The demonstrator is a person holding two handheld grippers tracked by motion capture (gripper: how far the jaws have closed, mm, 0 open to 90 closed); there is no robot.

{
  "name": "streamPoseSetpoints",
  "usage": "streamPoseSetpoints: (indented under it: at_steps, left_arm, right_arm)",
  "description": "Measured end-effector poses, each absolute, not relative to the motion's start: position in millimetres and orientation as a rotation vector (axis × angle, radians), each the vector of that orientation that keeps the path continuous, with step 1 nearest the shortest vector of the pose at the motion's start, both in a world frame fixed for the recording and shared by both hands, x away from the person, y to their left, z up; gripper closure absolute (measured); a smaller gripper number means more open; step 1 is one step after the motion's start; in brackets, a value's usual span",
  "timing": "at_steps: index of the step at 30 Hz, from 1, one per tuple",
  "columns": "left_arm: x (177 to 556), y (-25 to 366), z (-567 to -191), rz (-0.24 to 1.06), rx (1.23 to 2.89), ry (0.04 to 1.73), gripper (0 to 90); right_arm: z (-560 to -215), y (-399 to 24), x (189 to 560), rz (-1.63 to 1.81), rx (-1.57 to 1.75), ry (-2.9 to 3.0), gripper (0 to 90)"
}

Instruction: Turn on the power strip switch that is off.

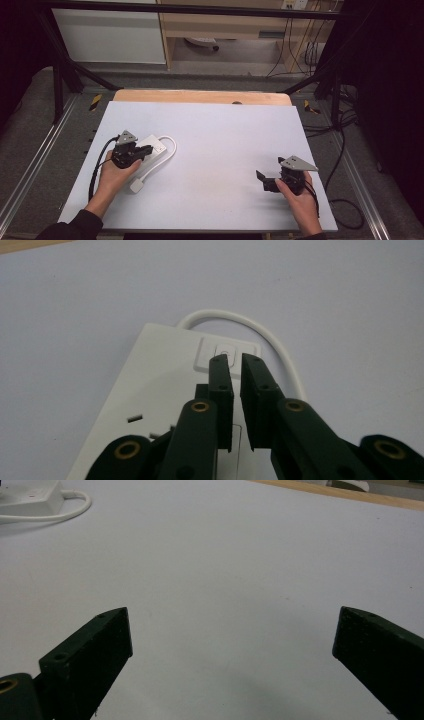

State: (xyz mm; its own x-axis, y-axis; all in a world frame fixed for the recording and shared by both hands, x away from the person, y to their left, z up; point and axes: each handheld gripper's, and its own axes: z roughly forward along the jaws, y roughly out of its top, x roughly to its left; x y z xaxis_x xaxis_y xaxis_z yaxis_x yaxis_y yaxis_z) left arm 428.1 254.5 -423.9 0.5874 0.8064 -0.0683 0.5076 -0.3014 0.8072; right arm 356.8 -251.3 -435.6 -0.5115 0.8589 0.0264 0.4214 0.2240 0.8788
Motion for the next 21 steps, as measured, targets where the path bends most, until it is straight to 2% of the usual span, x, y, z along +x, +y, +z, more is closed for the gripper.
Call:
streamPoseSetpoints:
  at_steps: [14, 21]
  left_arm:
    - [427.4, 253.6, -422.8, 0.463, 1.933, 1.031, 69.2]
    - [427.3, 253.2, -422.0, 0.465, 1.913, 1.039, 57.6]
  right_arm:
    - [-435.7, -251.0, 356.8, 1.23, 1.177, 2.034, 3.0]
    - [-435.7, -250.8, 356.8, 1.233, 1.179, 2.033, 3.0]
